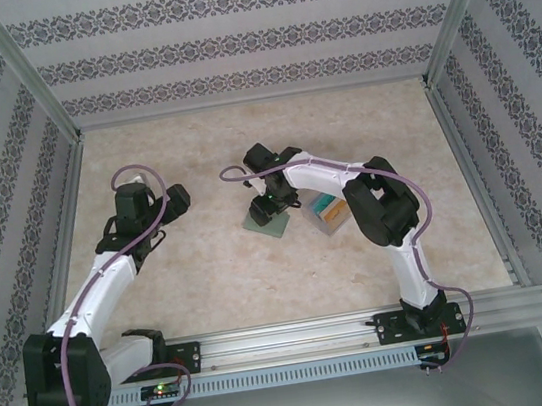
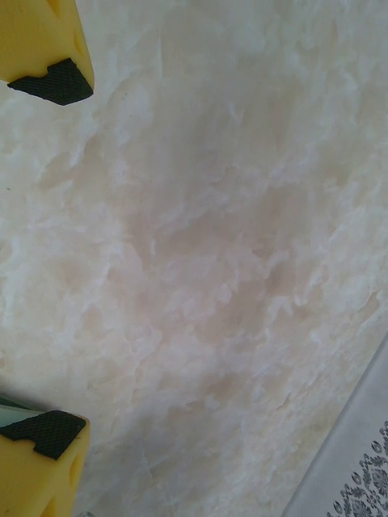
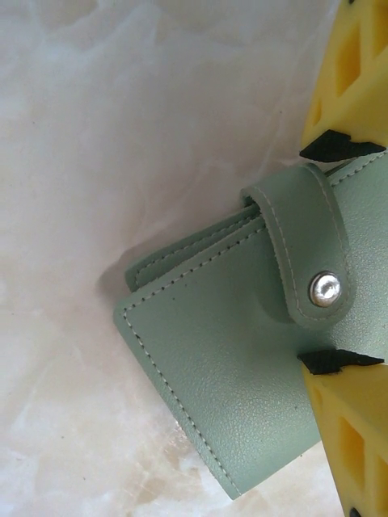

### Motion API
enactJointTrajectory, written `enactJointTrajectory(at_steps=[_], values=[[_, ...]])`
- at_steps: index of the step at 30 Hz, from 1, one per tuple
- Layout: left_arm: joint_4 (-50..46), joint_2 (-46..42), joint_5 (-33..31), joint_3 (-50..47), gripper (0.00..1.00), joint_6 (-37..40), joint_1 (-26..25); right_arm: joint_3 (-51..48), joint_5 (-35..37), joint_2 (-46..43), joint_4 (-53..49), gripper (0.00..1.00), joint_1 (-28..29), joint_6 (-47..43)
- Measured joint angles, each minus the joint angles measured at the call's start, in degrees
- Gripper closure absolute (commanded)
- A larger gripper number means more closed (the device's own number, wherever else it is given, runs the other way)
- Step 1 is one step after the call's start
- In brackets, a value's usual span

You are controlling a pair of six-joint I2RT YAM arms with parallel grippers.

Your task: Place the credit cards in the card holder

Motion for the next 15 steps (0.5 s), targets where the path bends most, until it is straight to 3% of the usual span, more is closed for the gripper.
enactJointTrajectory(at_steps=[4,8,15], values=[[-0.07,-0.07,0.48,-0.02,0.0,-0.24,0.0,1.07,-0.26,0.52,-0.81,0.22,-0.04,0.09],[-0.13,-0.09,1.31,-0.35,0.0,-0.61,0.0,1.16,-0.22,0.48,-0.63,0.02,0.2,-1.81],[-0.31,-0.55,1.27,-1.29,0.0,-1.05,0.0,-1.05,5.75,-0.52,0.04,0.02,4.81,-8.92]])
